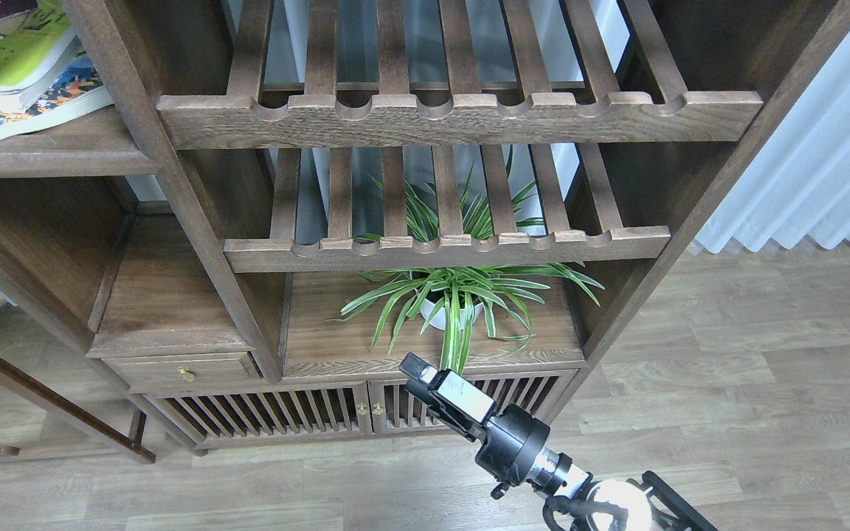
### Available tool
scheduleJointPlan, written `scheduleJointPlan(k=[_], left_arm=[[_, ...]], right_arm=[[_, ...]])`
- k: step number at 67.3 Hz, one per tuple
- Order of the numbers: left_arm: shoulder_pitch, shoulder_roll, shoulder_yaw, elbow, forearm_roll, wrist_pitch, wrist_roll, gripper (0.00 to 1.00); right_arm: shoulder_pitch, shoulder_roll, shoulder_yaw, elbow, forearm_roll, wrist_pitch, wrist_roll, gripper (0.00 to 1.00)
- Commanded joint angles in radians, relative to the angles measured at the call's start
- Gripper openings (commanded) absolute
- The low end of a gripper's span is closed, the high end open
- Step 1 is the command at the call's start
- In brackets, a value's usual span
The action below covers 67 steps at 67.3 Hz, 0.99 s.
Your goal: Organize books on shelf
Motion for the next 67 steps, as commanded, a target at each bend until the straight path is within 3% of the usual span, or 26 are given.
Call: scheduleJointPlan(k=[1,5,22,34,44,53,67], left_arm=[[-0.012,0.0,-0.013,-0.001,-0.003,0.0,0.0,0.94],[-0.015,0.003,-0.031,-0.004,-0.008,0.0,0.0,0.99],[-0.015,0.029,-0.207,-0.04,-0.012,0.0,0.0,0.99],[0.016,0.181,-0.211,-0.087,-0.015,0.0,0.0,0.99],[0.183,0.27,-0.211,-0.086,-0.017,0.0,0.0,0.99],[0.413,0.342,-0.209,-0.072,-0.018,0.0,0.0,0.99],[0.673,0.362,-0.208,-0.009,-0.018,0.0,0.0,0.99]], right_arm=[[0.0,0.0,0.0,-0.003,-0.003,0.0,0.001,1.0],[0.0,0.0,0.0,-0.005,-0.003,0.0,0.0,1.0],[0.002,0.0,0.0,-0.011,-0.005,0.0,0.0,1.0],[0.002,0.0,0.001,-0.017,-0.005,0.0,0.001,1.0],[0.006,0.0,0.001,-0.031,-0.005,0.0,0.001,1.0],[0.009,0.0,0.003,-0.034,-0.005,0.0,0.001,1.0],[0.009,0.0,0.003,-0.035,-0.005,0.0,0.001,1.0]])
